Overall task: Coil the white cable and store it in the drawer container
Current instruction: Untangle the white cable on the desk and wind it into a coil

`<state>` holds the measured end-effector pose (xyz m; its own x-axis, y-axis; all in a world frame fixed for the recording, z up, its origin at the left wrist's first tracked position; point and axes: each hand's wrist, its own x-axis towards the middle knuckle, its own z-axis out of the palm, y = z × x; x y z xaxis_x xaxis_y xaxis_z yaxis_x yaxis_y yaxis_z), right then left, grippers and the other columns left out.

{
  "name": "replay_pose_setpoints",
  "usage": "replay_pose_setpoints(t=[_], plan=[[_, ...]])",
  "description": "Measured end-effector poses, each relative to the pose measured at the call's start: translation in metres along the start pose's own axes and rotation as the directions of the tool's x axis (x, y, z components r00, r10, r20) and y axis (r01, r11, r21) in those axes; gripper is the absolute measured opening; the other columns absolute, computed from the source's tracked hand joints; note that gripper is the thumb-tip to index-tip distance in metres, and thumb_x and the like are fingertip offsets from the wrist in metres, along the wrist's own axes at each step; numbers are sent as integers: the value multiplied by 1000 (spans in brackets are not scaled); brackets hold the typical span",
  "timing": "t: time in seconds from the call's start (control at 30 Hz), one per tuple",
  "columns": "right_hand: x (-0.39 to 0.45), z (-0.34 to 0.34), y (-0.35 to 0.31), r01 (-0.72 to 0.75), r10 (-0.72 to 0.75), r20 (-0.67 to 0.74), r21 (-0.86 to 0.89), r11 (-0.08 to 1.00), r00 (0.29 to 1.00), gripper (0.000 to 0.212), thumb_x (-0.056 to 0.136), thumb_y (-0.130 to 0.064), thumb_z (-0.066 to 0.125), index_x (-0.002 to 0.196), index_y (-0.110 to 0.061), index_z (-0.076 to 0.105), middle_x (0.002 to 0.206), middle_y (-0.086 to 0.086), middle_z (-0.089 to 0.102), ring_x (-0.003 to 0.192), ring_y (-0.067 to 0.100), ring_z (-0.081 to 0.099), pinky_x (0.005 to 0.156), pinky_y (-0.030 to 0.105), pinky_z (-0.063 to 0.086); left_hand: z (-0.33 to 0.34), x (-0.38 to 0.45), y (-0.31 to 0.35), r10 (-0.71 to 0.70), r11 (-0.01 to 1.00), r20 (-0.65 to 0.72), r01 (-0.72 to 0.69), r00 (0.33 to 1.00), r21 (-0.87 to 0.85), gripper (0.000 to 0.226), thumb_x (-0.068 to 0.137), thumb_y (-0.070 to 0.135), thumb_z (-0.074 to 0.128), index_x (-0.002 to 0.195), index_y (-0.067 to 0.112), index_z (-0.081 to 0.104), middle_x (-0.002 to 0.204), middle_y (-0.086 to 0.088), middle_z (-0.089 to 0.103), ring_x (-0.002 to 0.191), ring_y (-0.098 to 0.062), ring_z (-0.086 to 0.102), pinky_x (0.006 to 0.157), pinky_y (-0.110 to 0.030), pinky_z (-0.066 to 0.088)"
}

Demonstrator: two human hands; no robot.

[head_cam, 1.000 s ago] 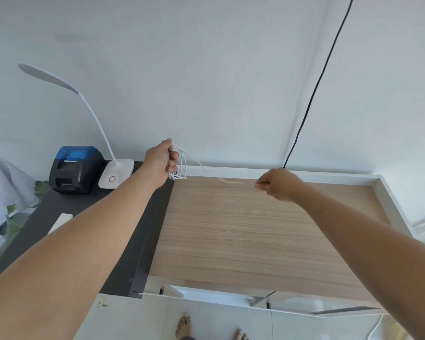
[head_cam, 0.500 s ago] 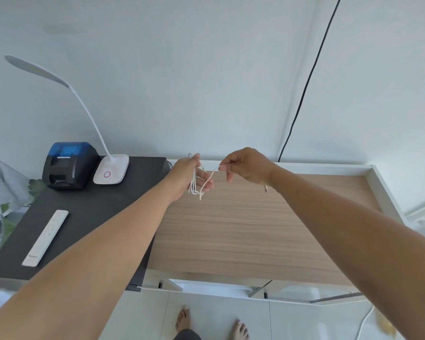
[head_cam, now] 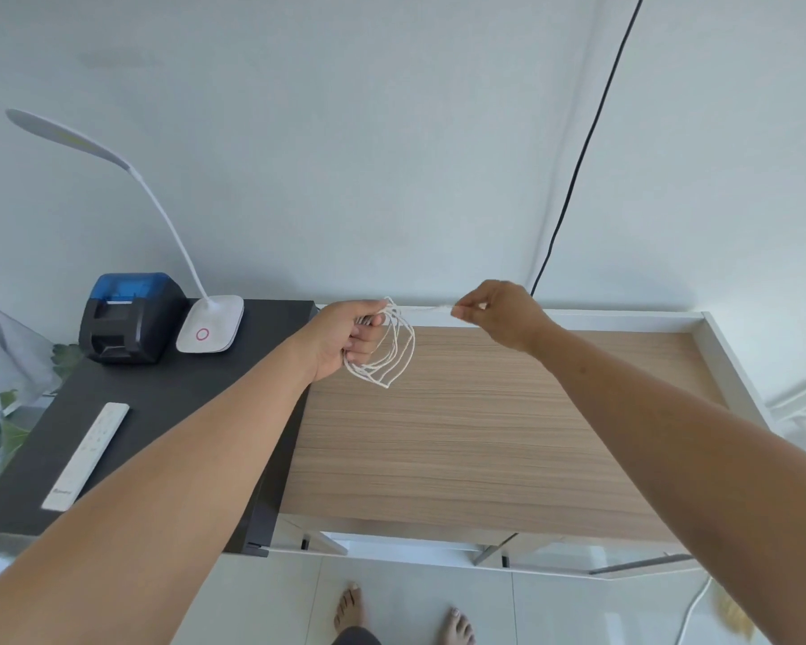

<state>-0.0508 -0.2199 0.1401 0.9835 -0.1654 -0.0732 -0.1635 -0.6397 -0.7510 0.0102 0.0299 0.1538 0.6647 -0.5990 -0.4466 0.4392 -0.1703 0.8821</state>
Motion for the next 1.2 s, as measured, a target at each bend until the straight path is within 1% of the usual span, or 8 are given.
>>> replay_pose_setpoints(t=[0.17,0.33,0.5,0.6,0.77,0.93,1.07,1.2], plan=[[-6,18,1,-62,58,117,30,998,991,5,84,-29,76,86,-25,76,82,-18,66,86,11,66,60,16,46,4,4,5,28,996,-64,-33,998,-82,42,95,42,58,64,21,39,54,7,20,40,-8,15,37,-21,13],[-5,16,-3,-80,16,233,268,960,972,8,87,-11,72,89,-4,74,74,3,74,63,11,63,58,25,50,0,9,5,41,987,-107,-57,993,-153,39,95,38,59,64,21,41,49,6,32,36,-7,21,34,-20,18],[-7,9,2,-219,34,278,672,707,960,12,89,-7,69,93,4,70,84,15,75,68,17,68,63,28,58,-2,10,2,50,990,-123,-66,991,-127,38,93,38,61,64,21,45,58,-4,56,38,-12,41,36,-21,25],[-7,16,0,-252,61,267,776,579,962,11,91,-4,66,94,7,68,84,16,74,69,18,71,65,29,59,2,14,1,30,975,-102,-52,994,-215,42,96,39,55,60,21,44,62,-10,63,47,-19,52,40,-23,36],[-11,32,-3,-296,105,279,845,445,955,8,92,1,63,92,8,66,79,17,74,69,21,73,64,28,60,9,20,-3,45,904,-124,-94,991,-418,50,100,37,47,54,19,45,58,-11,64,69,-30,71,75,-39,55],[-11,42,-6,-321,159,285,901,291,945,8,91,5,60,87,9,65,78,18,74,71,24,74,68,28,61,15,21,-12,62,814,-114,-116,992,-569,47,99,39,49,57,18,43,38,1,34,38,-17,45,69,-35,55],[-10,47,-10,-333,177,300,921,203,937,7,90,7,59,90,12,64,80,20,73,74,26,74,67,27,61,22,22,-18,112,748,-170,-195,979,-634,47,99,39,45,57,18,46,40,4,33,36,-15,39,58,-28,50],[-11,50,-9,-352,183,311,896,270,933,9,89,5,62,92,12,66,82,22,73,73,27,74,65,27,60,24,25,-18,99,702,-224,-227,970,-675,50,99,46,38,57,18,42,41,5,29,30,-12,27,41,-23,27]])
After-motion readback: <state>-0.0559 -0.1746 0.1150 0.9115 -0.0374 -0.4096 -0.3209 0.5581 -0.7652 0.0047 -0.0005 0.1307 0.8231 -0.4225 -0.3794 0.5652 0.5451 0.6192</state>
